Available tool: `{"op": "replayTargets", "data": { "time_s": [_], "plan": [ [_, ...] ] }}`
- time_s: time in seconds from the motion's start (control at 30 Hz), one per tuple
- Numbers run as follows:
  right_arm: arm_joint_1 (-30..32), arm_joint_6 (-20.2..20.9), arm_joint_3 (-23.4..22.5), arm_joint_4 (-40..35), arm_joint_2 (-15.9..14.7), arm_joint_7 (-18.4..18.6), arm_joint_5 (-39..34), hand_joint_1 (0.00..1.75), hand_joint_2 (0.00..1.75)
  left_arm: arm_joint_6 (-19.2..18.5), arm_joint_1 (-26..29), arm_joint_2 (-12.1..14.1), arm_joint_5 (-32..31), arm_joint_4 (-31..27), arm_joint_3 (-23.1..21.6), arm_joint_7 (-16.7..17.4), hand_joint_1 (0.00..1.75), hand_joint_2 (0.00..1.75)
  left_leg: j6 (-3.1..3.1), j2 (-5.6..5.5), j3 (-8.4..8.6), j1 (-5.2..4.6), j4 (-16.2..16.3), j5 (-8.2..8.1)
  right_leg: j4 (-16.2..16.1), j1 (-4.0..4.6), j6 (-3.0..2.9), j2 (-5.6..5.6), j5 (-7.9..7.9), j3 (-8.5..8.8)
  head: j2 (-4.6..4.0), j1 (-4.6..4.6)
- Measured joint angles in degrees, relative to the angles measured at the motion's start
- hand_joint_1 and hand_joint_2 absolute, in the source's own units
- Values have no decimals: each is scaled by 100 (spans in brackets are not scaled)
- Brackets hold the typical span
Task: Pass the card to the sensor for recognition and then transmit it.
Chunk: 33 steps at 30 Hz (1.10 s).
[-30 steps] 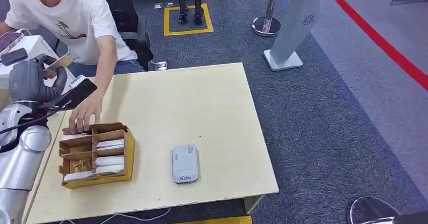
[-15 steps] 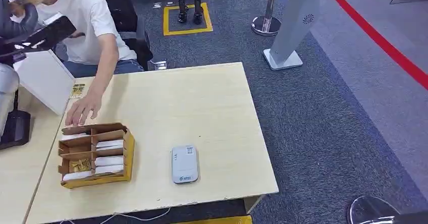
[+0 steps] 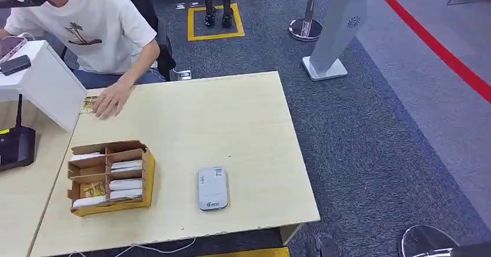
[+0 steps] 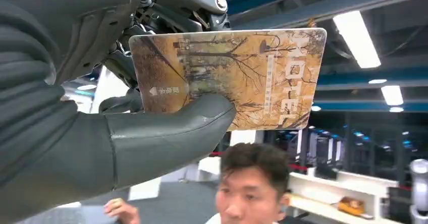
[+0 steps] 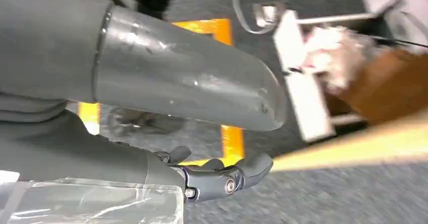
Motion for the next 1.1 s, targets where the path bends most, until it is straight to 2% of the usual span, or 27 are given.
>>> {"op": "replayTargets", "data": {
  "time_s": [0.17, 0.33, 0.57, 0.83, 1.1],
  "plan": [
    [-14, 92, -9, -175, -2, -125, -394, 0, 0, 37, 16, -218, -144, -20, -116, 39, 175, 175, 0, -9, 0, 2, 1, 0, -1, 0, 0, -6, 0, -1, 0, -2],
    [-40, 136, -13, -330, -4, -249, -667, 0, 0, 199, 228, -579, -516, -184, -282, 33, 175, 175, 1, -10, -3, 0, 1, 0, -1, 0, 0, -11, 0, 1, 0, 0],
    [-135, 188, 231, -618, -4, -238, -1206, 0, 0, 312, 1051, -907, -1105, -795, -479, -41, 175, 175, 4, -6, -1, -4, 1, 2, -1, -4, 1, -7, 1, 0, 0, 0],
    [-89, 55, 842, -938, -103, -4, -2033, 0, 0, 505, 2328, -975, -1749, -1589, -479, -83, 175, 175, 4, -6, -3, -3, 0, 2, -1, -4, 1, -6, 0, -2, 0, 0],
    [-35, -83, 1257, -1049, -251, 155, -2435, 0, 0, 568, 3013, -914, -2006, -2092, -455, -190, 175, 175, 4, -7, -5, -3, -1, 2, -1, -4, 1, -7, 0, -2, 0, 0]
  ]
}}
